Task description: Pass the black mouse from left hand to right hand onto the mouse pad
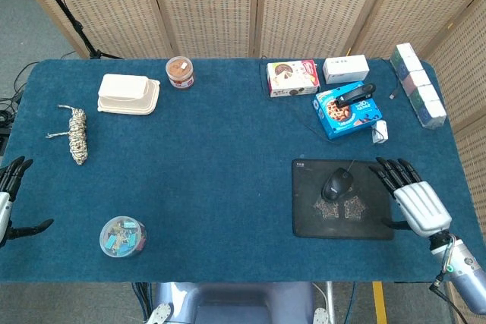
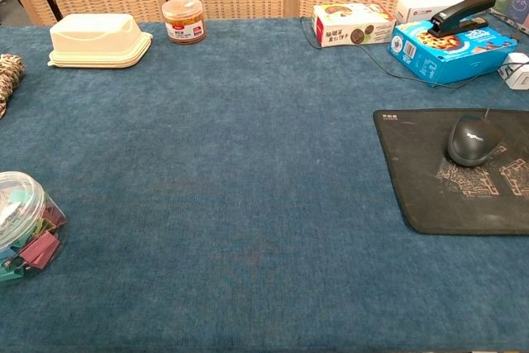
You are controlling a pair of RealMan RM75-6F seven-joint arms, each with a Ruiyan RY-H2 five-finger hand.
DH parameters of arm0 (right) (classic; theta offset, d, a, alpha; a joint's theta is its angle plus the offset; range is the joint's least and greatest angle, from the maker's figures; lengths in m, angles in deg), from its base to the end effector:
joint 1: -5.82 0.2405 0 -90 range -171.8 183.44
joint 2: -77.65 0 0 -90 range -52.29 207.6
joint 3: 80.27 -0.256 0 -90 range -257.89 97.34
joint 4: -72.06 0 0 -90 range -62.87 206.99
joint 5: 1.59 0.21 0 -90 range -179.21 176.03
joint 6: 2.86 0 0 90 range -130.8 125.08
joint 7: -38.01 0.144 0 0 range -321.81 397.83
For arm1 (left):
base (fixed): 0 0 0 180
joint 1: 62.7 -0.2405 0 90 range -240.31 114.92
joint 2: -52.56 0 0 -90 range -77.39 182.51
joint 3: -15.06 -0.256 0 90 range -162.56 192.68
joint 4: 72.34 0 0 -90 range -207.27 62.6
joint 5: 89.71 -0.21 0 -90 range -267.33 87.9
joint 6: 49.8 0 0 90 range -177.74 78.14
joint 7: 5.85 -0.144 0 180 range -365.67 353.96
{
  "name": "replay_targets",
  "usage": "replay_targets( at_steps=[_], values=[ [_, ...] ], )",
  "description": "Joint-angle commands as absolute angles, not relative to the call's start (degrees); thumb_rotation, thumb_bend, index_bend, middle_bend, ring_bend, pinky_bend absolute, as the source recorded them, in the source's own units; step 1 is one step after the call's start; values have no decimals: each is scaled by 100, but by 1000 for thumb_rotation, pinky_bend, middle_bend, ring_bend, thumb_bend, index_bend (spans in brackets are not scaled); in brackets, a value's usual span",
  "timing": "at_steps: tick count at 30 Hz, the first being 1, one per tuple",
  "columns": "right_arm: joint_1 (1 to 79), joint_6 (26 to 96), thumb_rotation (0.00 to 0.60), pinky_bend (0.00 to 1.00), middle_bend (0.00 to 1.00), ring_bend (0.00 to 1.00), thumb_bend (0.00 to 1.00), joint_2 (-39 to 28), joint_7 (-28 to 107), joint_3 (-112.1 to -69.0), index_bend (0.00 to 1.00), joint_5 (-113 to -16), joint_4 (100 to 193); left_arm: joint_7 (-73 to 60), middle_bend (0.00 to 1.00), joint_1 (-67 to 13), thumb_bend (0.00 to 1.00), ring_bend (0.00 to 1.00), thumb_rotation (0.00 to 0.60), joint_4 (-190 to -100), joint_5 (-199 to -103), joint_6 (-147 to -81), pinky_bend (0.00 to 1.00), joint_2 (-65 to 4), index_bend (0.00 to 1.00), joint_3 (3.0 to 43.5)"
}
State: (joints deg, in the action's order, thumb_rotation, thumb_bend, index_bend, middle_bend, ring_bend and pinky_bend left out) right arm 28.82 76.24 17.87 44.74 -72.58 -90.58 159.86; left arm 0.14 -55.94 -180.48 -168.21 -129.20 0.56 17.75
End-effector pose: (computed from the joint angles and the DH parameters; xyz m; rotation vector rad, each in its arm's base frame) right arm -0.2881 -0.2400 0.1559 1.7505 -0.8291 0.9016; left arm -0.2847 0.1843 0.1906 -1.2960 -1.1433 -0.9352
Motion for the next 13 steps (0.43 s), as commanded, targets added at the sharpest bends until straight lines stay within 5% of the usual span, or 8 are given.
replay_targets(
  at_steps=[1, 13],
  values=[
    [2426, 8050, 600, 0, 0, 0, 0, 1766, 4654, -7289, 0, -8922, 16326, 81, 0, -5706, 38, 0, 600, -17941, -16919, -12996, 0, 9, 0, 1669],
    [1429, 9414, 600, 0, 0, 0, 0, 1177, 3678, -7619, 0, -9016, 16508, -348, 0, -6015, 38, 0, 600, -17623, -17220, -13569, 0, -297, 0, 1575]
  ],
)
